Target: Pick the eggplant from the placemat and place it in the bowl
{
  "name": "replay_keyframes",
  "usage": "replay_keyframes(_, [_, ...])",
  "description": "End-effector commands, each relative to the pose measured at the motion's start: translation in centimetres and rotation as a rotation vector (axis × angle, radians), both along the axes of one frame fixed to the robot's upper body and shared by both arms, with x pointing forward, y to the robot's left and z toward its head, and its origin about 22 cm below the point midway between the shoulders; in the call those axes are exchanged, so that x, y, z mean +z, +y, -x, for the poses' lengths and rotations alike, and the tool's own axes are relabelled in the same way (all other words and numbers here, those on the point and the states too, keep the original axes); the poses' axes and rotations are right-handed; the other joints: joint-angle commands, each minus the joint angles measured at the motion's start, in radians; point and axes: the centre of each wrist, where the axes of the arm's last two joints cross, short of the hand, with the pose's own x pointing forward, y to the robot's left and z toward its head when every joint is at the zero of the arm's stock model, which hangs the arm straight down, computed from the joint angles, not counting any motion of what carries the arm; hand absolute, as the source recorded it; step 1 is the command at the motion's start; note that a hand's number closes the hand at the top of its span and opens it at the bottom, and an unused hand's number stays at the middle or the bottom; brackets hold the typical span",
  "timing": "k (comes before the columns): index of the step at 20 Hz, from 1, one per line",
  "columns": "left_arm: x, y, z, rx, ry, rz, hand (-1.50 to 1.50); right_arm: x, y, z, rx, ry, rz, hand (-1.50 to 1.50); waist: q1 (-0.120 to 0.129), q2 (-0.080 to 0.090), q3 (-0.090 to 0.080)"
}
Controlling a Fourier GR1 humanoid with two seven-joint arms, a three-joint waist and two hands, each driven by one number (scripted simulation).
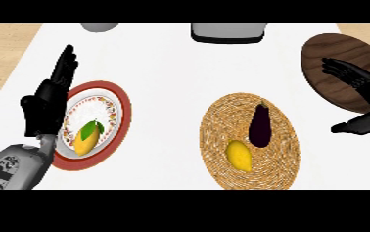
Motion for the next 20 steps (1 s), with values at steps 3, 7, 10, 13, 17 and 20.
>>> replay_keyframes(3, [0.9, -0.6, -1.0, -0.001, 0.015, -0.003, 0.0, 3.7, 2.9, -3.1, 0.127, 0.055, 0.332, -1.5, -0.003, -0.003, -0.002])
replay_keyframes(7, [1.0, 1.1, -0.3, 0.002, 0.02, -0.003, 0.0, 2.8, 7.4, -5.0, 0.223, 0.1, 0.417, -1.5, 0.001, -0.004, -0.001])
replay_keyframes(10, [0.2, -1.5, 0.9, -0.009, 0.005, 0.005, 0.0, 3.0, 8.1, -5.5, 0.301, 0.161, 0.442, -1.5, -0.005, -0.006, -0.001])
replay_keyframes(13, [0.5, 0.3, 0.0, 0.026, 0.023, 0.0, 0.0, 2.9, 10.4, -5.6, 0.358, 0.2, 0.478, -1.5, -0.015, -0.007, -0.002])
replay_keyframes(17, [0.5, 0.3, 0.9, 0.019, 0.01, -0.002, 0.0, 2.9, 13.4, -6.8, 0.409, 0.211, 0.527, -1.5, -0.009, -0.005, -0.001])
replay_keyframes(20, [1.5, 0.5, -0.3, 0.012, 0.004, -0.002, 0.0, 3.3, 14.3, -6.9, 0.434, 0.253, 0.612, -1.5, -0.016, -0.006, -0.002])
